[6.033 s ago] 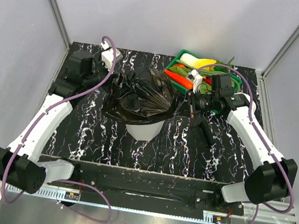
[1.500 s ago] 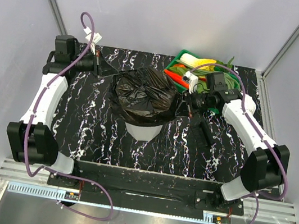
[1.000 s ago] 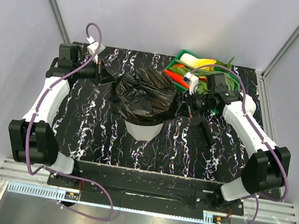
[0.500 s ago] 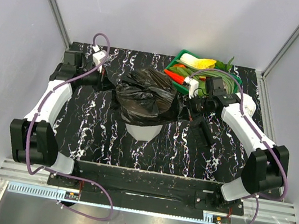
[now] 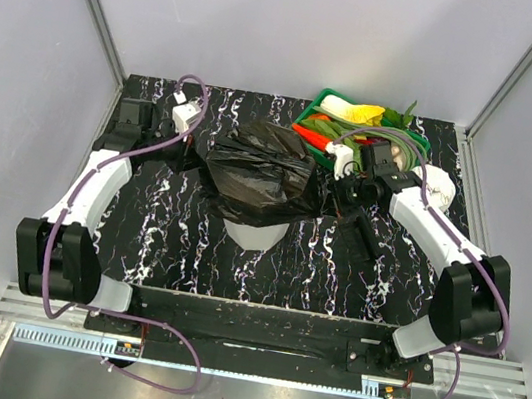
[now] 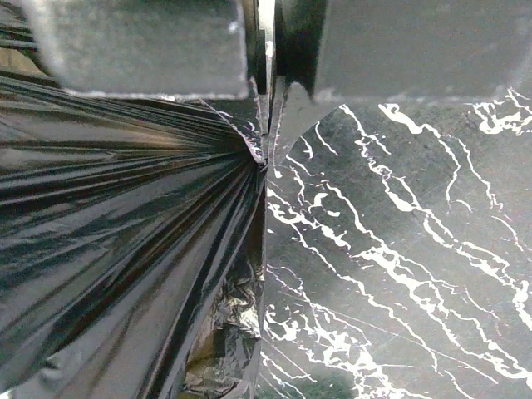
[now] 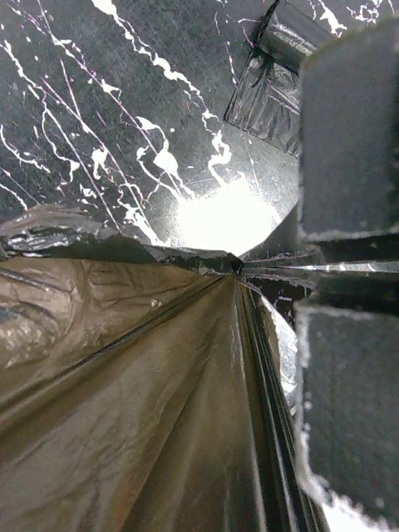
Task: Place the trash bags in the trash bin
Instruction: Place the trash bag in the trash bin.
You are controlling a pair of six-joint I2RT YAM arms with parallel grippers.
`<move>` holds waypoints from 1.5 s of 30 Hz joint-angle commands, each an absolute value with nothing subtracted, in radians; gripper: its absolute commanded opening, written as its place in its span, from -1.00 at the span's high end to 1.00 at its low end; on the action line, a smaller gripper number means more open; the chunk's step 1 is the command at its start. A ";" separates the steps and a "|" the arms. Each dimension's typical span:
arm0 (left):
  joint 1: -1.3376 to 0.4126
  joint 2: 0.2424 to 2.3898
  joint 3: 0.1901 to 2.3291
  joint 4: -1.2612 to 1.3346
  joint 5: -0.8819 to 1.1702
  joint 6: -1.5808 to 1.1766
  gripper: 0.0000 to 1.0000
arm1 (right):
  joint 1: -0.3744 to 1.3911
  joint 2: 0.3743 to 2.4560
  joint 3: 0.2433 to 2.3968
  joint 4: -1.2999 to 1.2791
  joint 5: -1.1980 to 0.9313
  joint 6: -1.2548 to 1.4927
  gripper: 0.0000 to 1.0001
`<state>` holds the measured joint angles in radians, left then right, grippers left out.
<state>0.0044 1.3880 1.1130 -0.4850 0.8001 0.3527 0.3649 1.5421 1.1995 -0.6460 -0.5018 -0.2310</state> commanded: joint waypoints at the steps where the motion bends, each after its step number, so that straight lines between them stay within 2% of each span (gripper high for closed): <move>1: 0.008 1.355 1.089 -0.482 0.698 0.436 1.00 | 0.374 1.568 1.201 -0.612 -0.379 -0.229 1.00; 22: -0.097 1.296 0.954 -0.468 0.413 0.653 1.00 | 0.397 1.631 1.204 -0.626 -0.192 -0.236 1.00; 30: -0.097 1.269 0.946 -0.486 0.455 0.698 1.00 | 0.396 1.625 1.216 -0.649 -0.248 -0.258 1.00; 34: -0.097 1.267 0.992 -0.523 0.511 0.663 0.66 | 0.397 1.612 1.233 -0.670 -0.285 -0.268 0.90; 36: -0.095 1.261 1.012 -0.532 0.532 0.644 0.33 | 0.397 1.609 1.239 -0.684 -0.285 -0.275 0.80; 38: -0.097 1.252 1.034 -0.532 0.554 0.618 -0.09 | 0.397 1.598 1.252 -0.695 -0.285 -0.281 0.66; 42: -0.098 1.235 1.081 -0.528 0.598 0.569 -0.66 | 0.397 1.579 1.262 -0.706 -0.279 -0.290 0.46; 45: -0.097 1.232 1.117 -0.517 0.604 0.532 -0.83 | 0.397 1.565 1.270 -0.719 -0.265 -0.296 0.46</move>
<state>-0.0971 1.2739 1.0351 -0.5385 0.5488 0.5838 0.3973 1.6234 1.2190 -0.7033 -0.2562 -0.2729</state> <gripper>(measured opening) 0.884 0.270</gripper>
